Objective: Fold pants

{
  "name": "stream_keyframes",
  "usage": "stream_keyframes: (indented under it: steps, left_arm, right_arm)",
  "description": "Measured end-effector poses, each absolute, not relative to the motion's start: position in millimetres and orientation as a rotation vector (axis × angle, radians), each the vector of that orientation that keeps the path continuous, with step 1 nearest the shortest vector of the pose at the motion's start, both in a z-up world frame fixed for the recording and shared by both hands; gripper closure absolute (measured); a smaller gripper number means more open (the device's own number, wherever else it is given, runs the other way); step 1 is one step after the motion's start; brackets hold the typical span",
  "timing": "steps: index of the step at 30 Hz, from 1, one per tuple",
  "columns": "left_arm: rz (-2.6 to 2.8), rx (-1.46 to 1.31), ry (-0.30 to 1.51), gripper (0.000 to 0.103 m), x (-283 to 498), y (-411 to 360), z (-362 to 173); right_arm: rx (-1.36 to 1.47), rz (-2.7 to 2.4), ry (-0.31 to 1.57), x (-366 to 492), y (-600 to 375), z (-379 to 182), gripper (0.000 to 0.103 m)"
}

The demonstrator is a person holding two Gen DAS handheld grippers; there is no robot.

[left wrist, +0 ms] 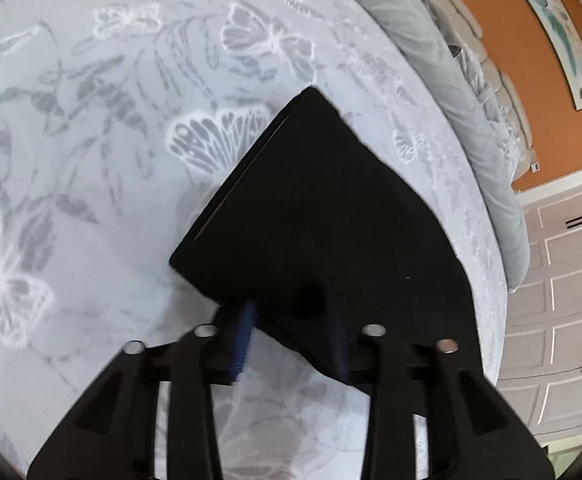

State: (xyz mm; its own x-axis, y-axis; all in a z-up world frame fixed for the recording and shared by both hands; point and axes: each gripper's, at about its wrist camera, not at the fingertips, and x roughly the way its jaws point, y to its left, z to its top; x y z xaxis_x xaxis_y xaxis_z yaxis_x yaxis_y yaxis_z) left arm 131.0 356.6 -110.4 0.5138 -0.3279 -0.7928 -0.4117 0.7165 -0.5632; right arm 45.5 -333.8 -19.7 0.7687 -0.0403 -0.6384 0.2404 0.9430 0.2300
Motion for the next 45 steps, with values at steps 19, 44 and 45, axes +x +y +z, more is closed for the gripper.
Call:
stream_keyframes:
  steps: [19,44,45]
  left_arm:
    - [0.161,-0.917,1.058,0.02,92.6,365.6,-116.5]
    - [0.468,-0.421,0.72,0.022,63.7,296.6,-1.1]
    - [0.455,-0.391,0.71,0.022,63.6,283.4,0.9]
  right_arm:
    - [0.17,-0.019,0.725,70.2,-243.9,-30.6,0.039]
    - [0.614,-0.516,0.777,34.5,-495.1,-76.1,0.034]
    - [0.639,-0.534,0.766,30.9,-510.1,-82.2,0.034]
